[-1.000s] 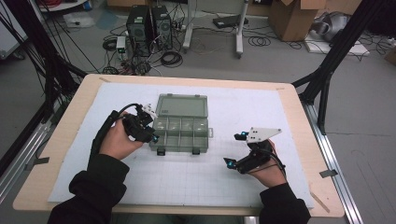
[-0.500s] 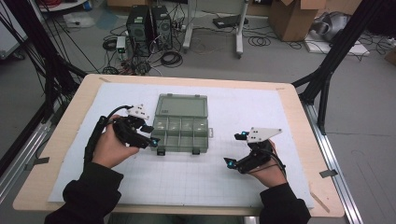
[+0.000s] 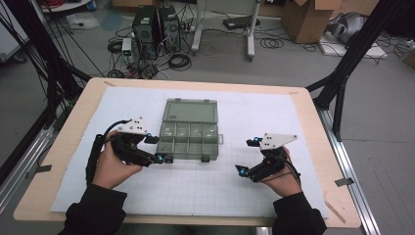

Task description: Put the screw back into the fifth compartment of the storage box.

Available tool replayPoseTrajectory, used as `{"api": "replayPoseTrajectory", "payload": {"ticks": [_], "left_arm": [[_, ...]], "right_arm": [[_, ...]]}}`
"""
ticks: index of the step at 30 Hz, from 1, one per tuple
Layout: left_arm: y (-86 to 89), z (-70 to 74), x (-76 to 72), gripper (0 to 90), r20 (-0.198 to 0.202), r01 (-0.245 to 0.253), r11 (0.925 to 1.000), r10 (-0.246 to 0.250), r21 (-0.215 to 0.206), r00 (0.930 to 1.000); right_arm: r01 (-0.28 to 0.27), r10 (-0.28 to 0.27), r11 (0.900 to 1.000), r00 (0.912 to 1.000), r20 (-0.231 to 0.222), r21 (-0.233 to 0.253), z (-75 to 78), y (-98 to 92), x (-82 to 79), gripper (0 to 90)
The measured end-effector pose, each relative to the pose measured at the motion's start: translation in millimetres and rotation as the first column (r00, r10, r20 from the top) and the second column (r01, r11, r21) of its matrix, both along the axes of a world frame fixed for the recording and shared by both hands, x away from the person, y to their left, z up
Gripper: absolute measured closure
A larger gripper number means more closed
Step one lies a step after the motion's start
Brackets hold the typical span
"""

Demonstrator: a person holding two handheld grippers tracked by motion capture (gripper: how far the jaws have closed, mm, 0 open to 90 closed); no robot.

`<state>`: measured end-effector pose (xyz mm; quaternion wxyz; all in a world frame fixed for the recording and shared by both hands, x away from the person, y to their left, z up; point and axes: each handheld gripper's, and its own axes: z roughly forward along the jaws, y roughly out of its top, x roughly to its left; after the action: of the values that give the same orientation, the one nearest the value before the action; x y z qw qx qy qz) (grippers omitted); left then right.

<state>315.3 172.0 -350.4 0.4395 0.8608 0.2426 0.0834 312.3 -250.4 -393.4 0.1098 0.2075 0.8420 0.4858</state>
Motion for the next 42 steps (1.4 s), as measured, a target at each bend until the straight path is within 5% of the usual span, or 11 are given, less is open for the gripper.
{"api": "replayPoseTrajectory", "payload": {"ticks": [19,33,42], "left_arm": [[9.3,-26.4,-6.6,16.2,0.002,0.024,0.999,-0.024,-0.038,0.9997],[40.2,-36.0,-5.5,6.0,0.026,0.072,0.9942,-0.07,-0.079,0.9972],[48.9,-37.6,-9.5,2.0,0.052,0.122,0.9833,-0.116,-0.135,0.9919]], "right_arm": [[-0.005,0.005,1.0,1.0,-0.001,-0.005,-0.8,1.2,0.5,0.4],[-0.015,0.015,1.0,0.9999,-0.004,-0.001,-1.0,2.9,-0.3,0.4],[-0.011,0.011,1.0,0.9999,0.0,0.003,-0.3,0.9,-1.9,0.4]]}}
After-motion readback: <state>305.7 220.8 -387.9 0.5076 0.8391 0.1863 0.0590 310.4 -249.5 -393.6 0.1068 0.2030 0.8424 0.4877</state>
